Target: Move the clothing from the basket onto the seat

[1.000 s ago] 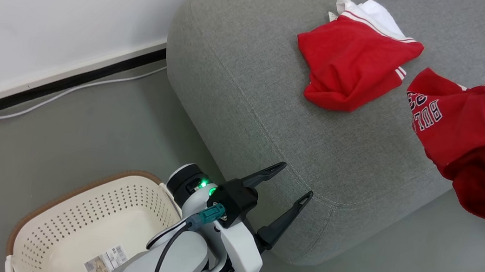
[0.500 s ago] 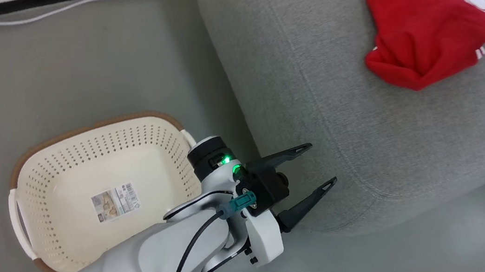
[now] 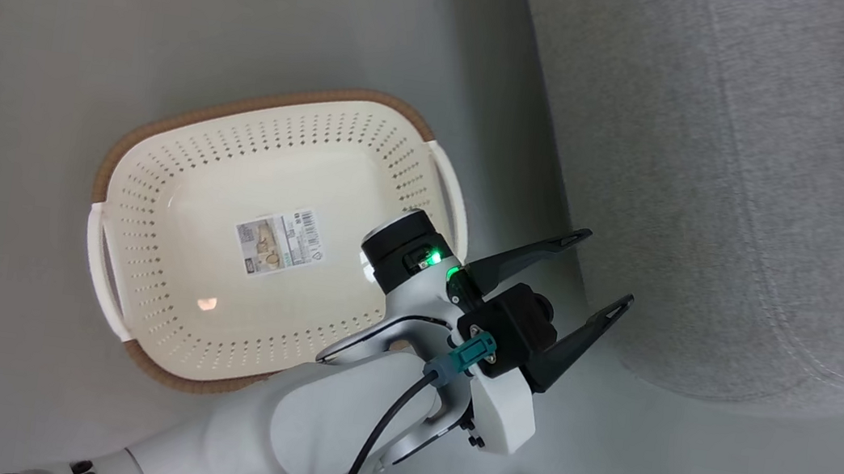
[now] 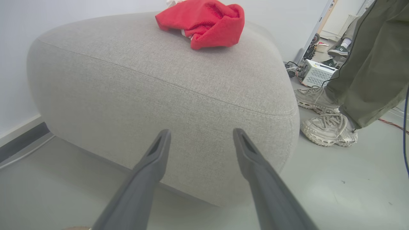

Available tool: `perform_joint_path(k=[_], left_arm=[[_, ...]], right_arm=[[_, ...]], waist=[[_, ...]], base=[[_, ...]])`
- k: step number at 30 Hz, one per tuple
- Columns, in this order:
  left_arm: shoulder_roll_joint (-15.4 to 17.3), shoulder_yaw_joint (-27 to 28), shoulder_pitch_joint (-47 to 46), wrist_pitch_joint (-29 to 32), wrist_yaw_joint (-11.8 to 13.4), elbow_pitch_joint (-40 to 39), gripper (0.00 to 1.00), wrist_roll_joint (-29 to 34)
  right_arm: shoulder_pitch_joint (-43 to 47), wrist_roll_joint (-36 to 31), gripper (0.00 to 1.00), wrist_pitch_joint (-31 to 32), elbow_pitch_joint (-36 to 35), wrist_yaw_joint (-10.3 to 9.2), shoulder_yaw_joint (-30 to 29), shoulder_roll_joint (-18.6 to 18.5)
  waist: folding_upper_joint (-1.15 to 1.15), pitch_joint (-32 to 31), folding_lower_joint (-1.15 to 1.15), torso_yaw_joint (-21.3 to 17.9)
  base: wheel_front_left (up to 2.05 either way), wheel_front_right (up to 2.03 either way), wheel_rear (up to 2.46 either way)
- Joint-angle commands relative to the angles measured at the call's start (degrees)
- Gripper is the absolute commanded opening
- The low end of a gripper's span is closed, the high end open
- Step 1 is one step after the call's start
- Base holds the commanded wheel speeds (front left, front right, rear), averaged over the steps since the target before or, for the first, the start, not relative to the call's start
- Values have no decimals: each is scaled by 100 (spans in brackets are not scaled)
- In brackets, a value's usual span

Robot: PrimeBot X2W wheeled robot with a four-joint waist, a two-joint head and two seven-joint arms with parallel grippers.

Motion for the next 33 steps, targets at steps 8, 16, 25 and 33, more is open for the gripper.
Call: perform_joint_path(k=[8, 16, 25, 33], left_arm=[[-45, -164, -286, -33, 315, -390, 100, -203], [-45, -167, -225, -33, 408, -456, 100, -286], [-45, 68, 50, -33, 384, -425, 100, -223], [-45, 626, 555, -33, 344, -400, 100, -60]], right_arm=[[-283, 76, 0, -30, 921, 0, 29, -437], [50, 537, 100, -30, 1215, 0, 550, -164], [1149, 693, 100, -30, 514, 0, 833, -46], [2033, 645, 100, -30, -291, 0, 910, 67]], waist=[[0, 592, 0, 724], [0, 465, 0, 863], [0, -67, 0, 870], [0, -643, 0, 926]], base=[[0, 0, 0], [0, 0, 0], [0, 0, 0], [0, 0, 0]])
